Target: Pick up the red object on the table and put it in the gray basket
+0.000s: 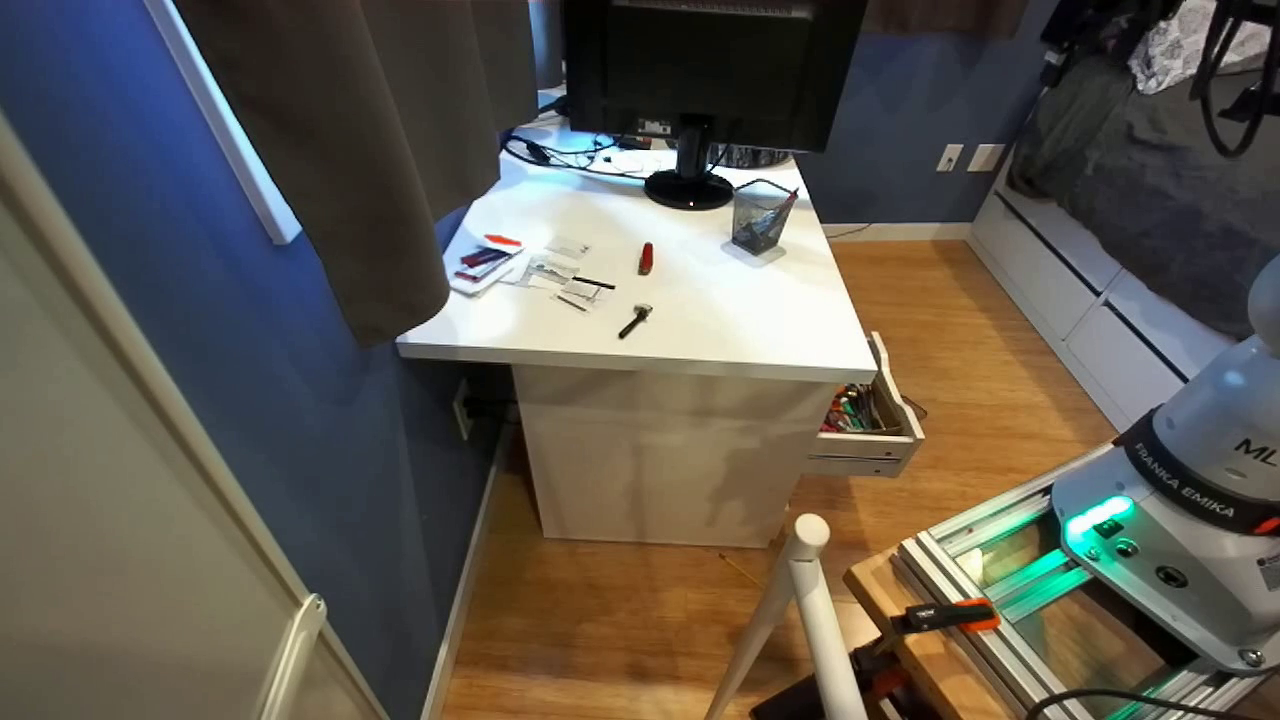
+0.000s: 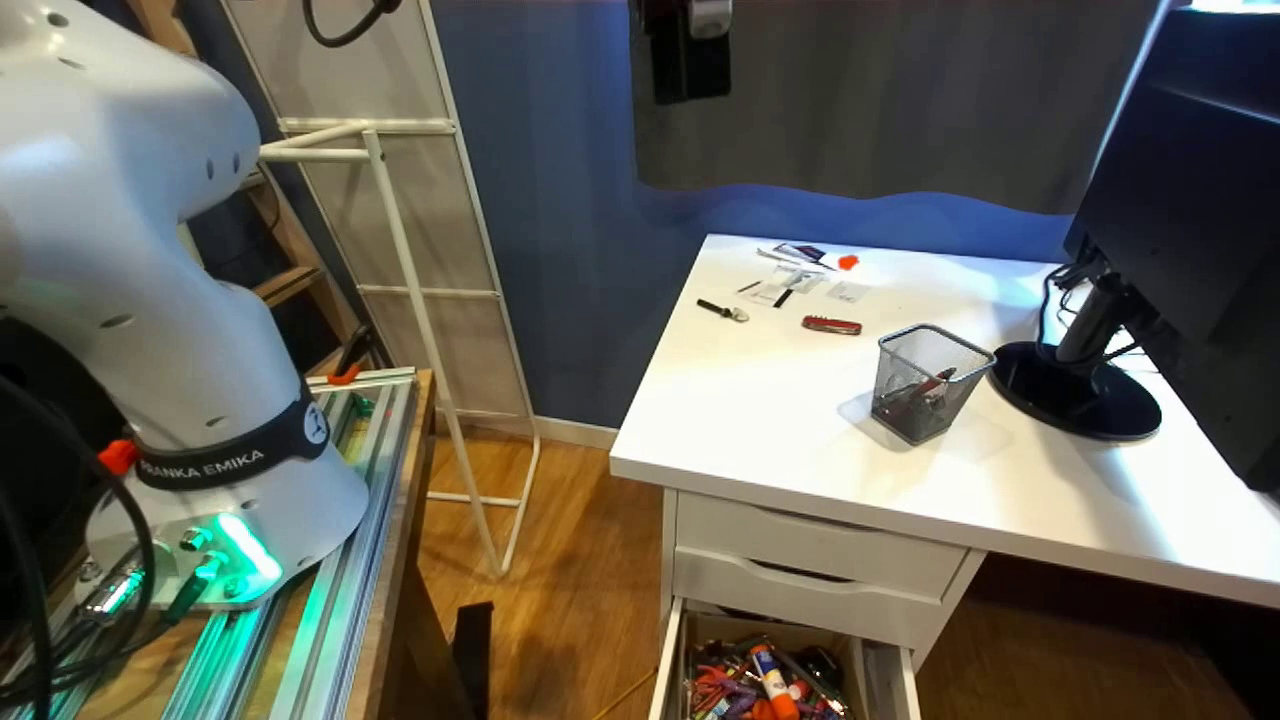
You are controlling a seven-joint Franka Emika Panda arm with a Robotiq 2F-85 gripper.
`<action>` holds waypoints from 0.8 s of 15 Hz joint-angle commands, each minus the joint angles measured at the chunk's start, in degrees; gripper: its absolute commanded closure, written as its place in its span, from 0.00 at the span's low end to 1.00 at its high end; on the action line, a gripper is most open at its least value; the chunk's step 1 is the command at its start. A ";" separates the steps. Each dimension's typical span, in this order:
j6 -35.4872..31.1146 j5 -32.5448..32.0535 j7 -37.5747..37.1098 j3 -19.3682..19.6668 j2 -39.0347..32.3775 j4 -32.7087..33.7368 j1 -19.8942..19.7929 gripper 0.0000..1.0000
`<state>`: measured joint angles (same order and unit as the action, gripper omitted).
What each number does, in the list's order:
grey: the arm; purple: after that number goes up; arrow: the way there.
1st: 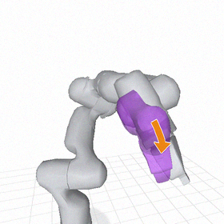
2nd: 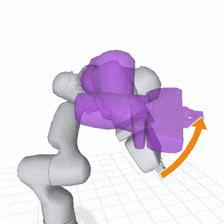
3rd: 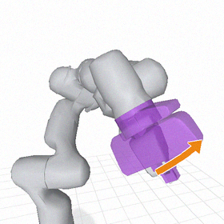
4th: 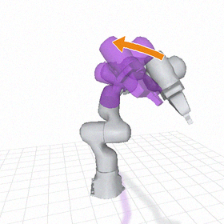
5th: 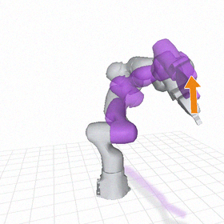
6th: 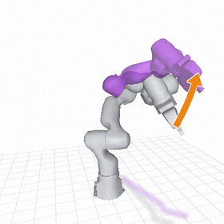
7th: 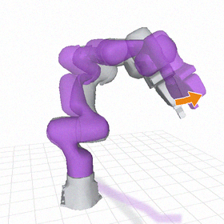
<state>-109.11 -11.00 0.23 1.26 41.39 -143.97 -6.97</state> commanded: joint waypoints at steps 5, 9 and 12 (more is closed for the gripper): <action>5.85 3.68 -13.28 -14.90 -6.34 12.36 9.66 0.00; 6.23 3.87 -22.77 -21.14 -13.58 19.81 11.08 0.00; 6.14 8.79 -26.08 -21.57 -21.85 25.13 12.29 0.00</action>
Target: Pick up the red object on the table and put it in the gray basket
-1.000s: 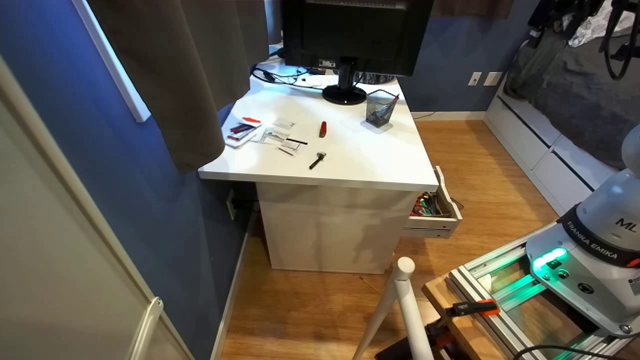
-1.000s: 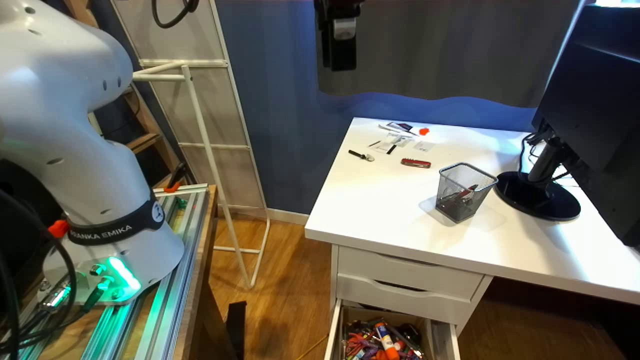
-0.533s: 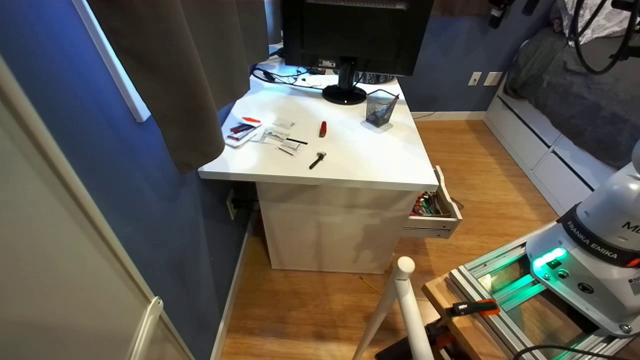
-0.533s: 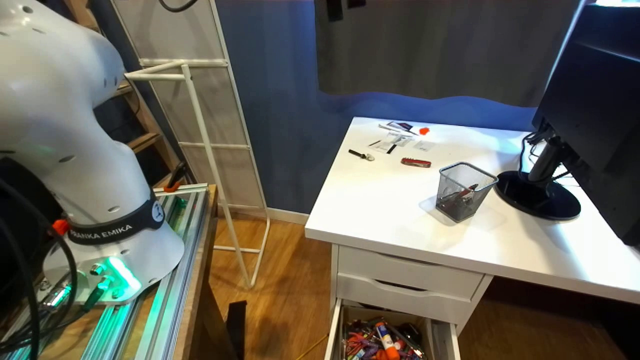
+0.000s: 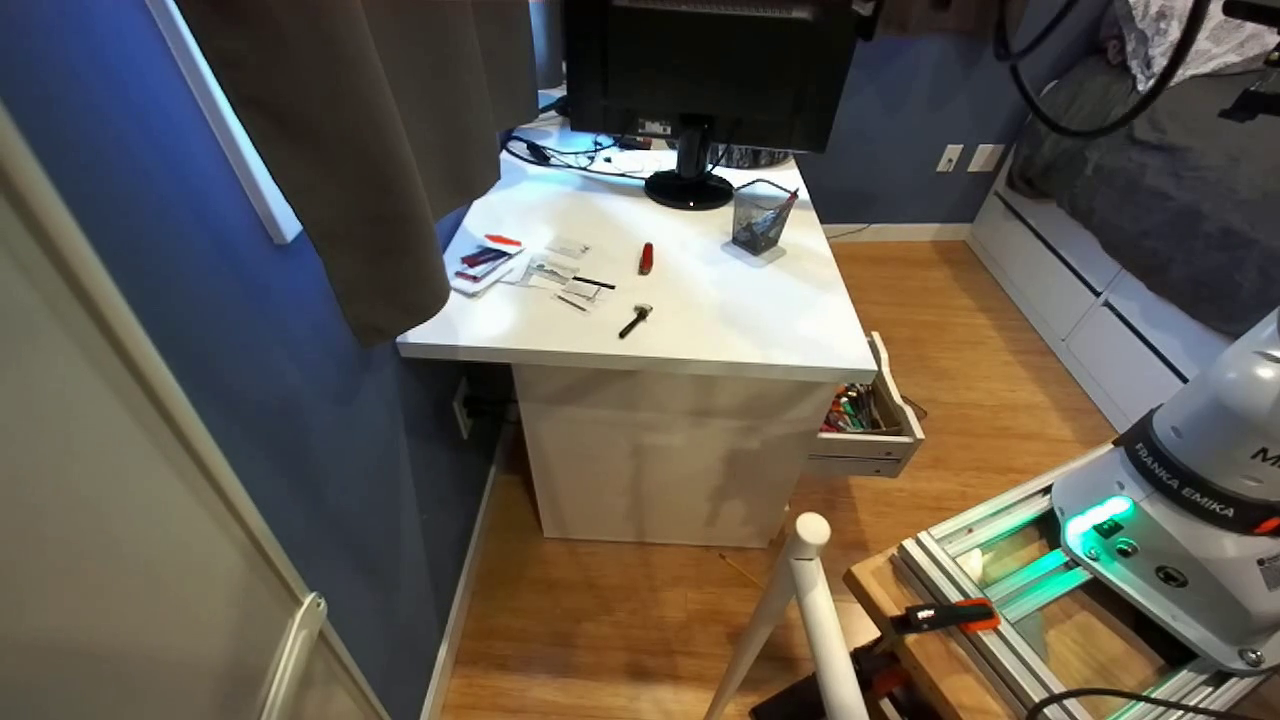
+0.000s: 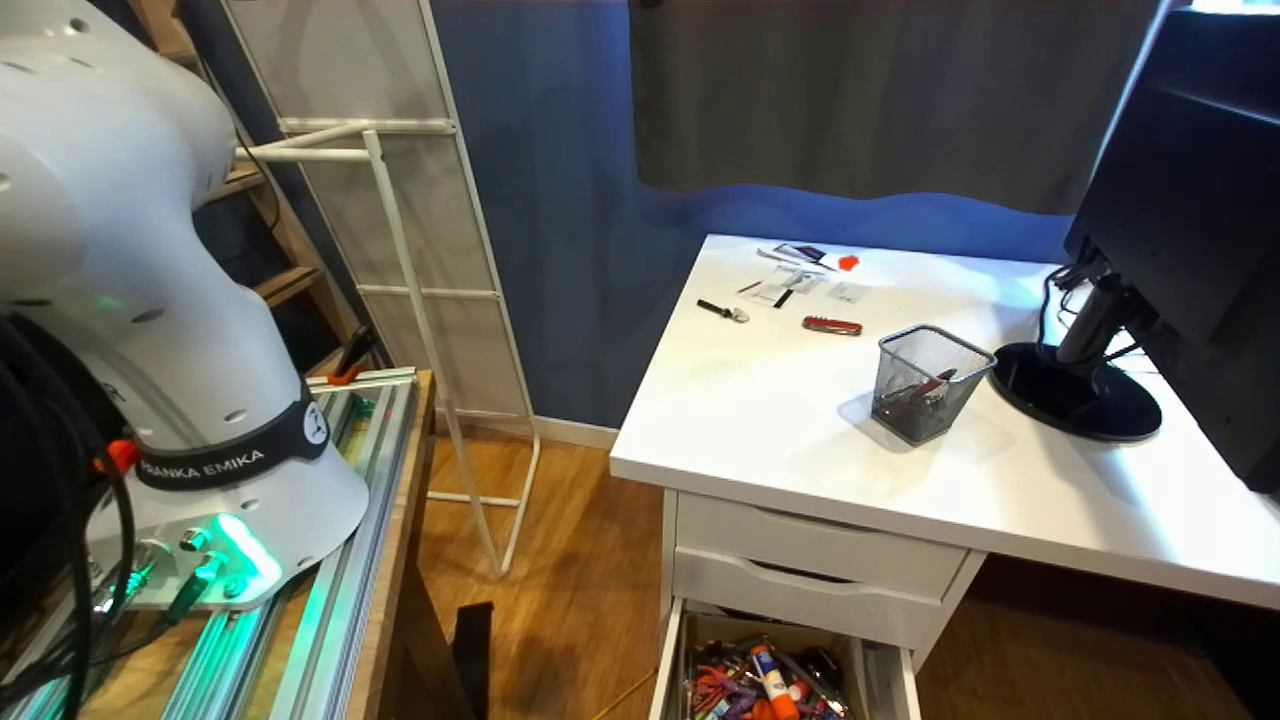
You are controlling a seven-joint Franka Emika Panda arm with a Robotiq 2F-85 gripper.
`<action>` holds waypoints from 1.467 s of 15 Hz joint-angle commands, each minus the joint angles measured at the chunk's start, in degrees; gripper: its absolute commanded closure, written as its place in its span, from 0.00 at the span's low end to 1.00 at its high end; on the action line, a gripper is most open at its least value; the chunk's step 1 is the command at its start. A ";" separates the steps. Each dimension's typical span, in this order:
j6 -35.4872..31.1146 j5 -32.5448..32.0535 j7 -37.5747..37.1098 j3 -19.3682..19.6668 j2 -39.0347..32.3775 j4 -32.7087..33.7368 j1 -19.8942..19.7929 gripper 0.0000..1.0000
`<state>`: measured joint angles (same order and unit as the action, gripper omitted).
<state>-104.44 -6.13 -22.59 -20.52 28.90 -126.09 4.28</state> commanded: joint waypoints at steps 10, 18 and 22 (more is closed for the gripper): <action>-1.27 3.94 -1.80 1.60 -11.83 7.36 2.38 0.00; -1.40 5.02 -11.11 1.28 -28.73 16.78 2.71 0.00; -6.70 7.68 -18.47 3.73 -39.91 22.74 5.02 0.00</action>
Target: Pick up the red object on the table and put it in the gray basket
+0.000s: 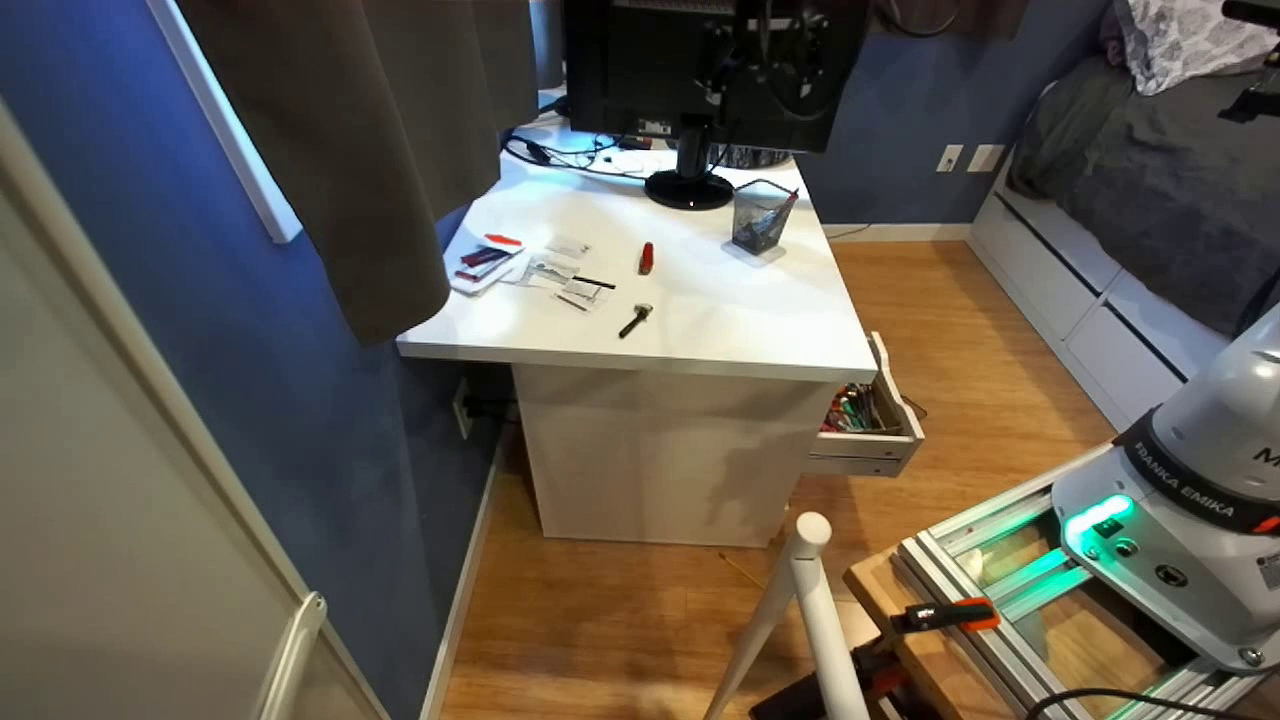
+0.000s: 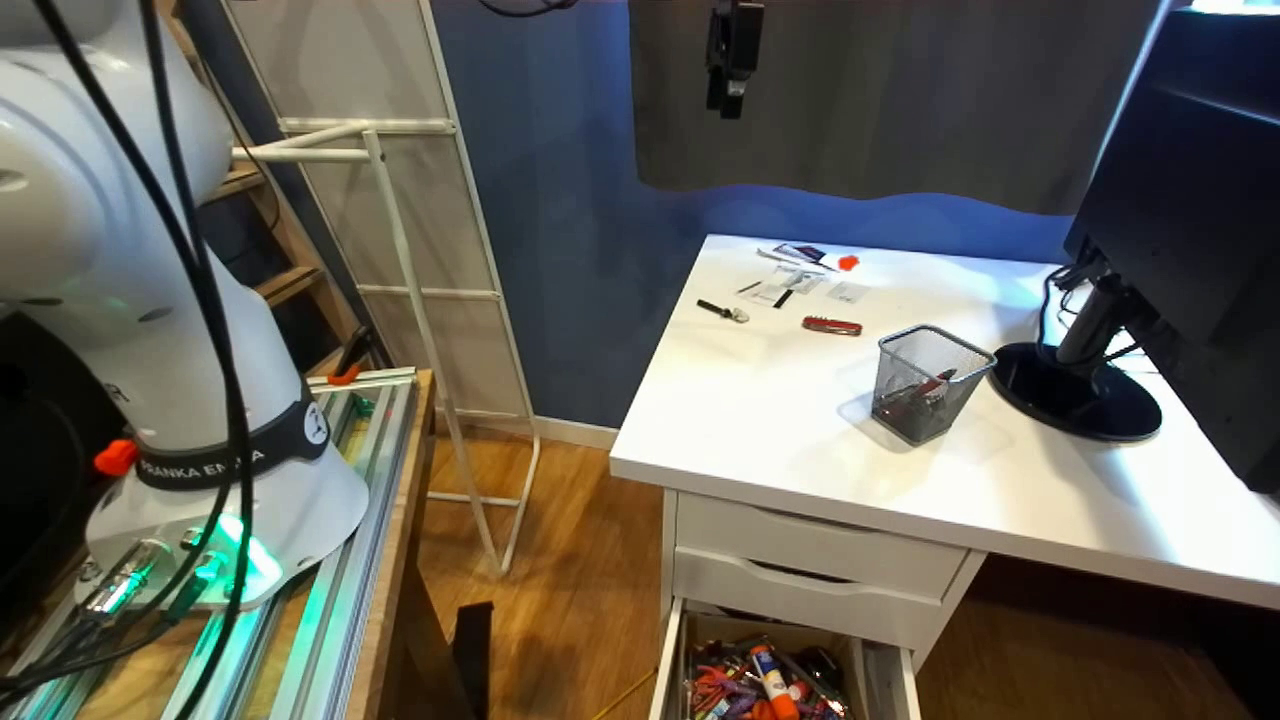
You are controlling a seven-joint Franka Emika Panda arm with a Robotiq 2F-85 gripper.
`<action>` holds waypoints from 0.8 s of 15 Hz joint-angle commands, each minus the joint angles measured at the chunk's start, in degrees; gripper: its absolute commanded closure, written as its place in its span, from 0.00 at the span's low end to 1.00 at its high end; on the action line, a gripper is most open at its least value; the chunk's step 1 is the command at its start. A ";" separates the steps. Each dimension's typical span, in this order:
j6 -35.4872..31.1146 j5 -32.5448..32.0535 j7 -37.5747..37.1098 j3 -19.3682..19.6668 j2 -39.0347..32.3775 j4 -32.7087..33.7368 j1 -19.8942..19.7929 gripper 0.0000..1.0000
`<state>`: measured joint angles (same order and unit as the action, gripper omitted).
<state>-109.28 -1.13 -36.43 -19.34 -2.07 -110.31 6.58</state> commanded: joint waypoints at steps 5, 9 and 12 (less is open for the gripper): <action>-8.09 6.97 -8.76 6.61 -21.51 14.61 6.45 0.00; -10.93 7.57 -13.00 9.78 -28.81 19.28 9.00 0.00; -12.56 6.05 -16.64 12.35 -32.97 21.90 10.90 0.00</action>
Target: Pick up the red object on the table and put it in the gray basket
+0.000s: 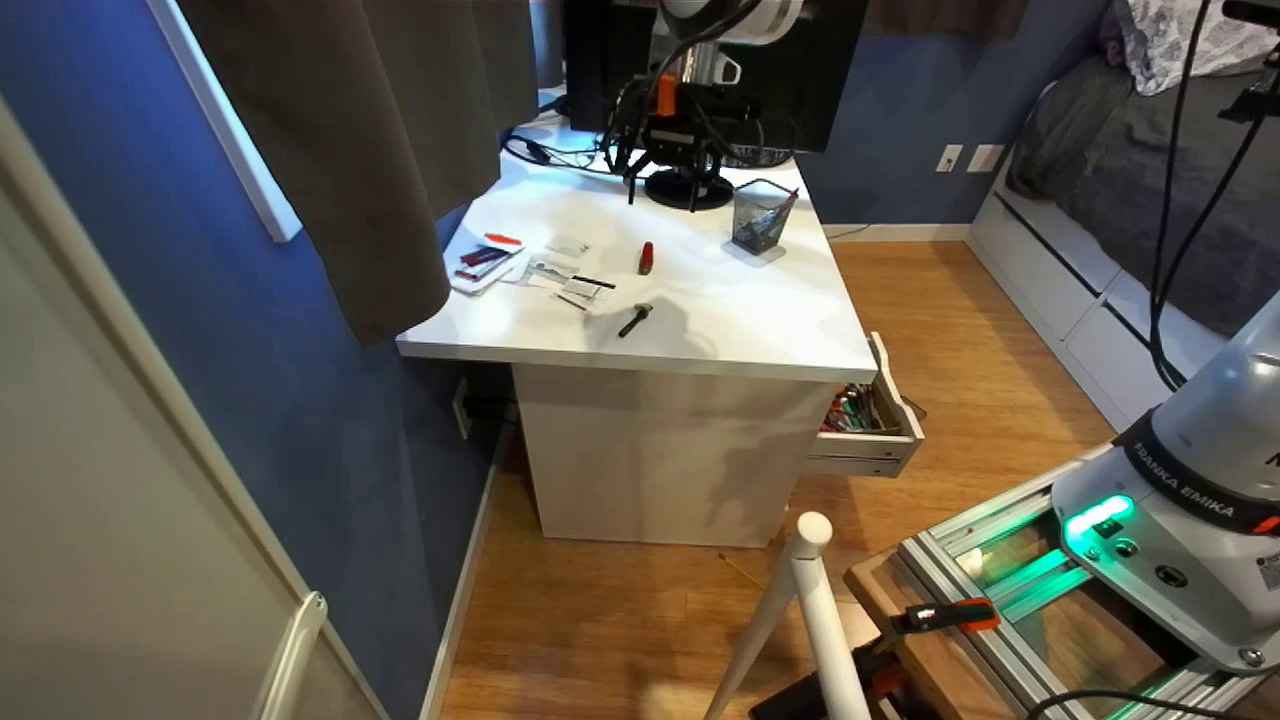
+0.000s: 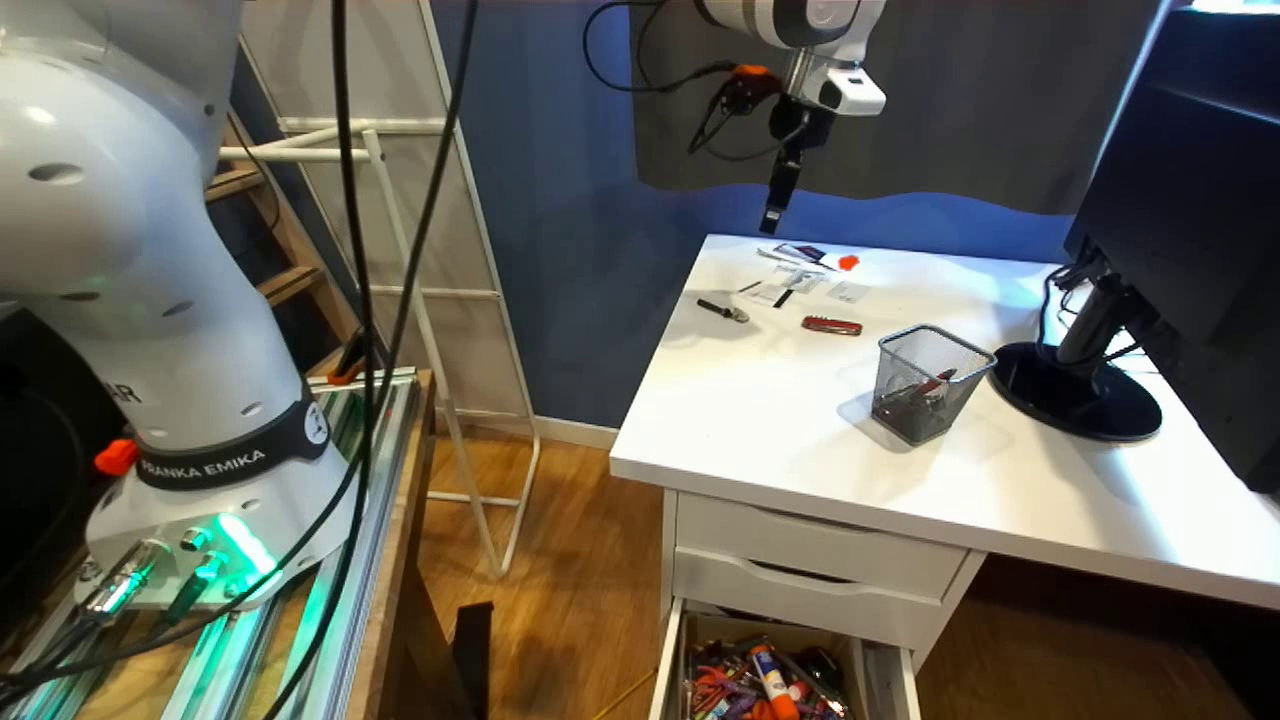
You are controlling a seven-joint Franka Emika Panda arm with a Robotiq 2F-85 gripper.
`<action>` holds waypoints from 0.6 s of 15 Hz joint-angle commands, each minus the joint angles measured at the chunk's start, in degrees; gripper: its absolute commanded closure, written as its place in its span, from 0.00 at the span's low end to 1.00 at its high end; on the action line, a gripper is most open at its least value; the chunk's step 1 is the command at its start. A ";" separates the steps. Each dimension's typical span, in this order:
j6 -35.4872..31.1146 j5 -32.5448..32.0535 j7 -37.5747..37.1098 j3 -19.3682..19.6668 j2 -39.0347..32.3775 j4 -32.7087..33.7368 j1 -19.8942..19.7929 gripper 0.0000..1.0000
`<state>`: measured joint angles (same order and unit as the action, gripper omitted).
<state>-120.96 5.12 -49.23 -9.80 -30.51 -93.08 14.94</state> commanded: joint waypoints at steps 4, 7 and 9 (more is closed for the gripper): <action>-1.81 0.10 -1.94 3.94 -5.22 3.61 2.73 0.00; -1.91 0.01 -1.97 4.56 -7.28 5.19 2.86 0.00; -1.90 0.01 -1.98 4.57 -7.41 5.58 2.92 0.00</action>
<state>-123.05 4.69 -51.41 -5.86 -37.87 -87.71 17.32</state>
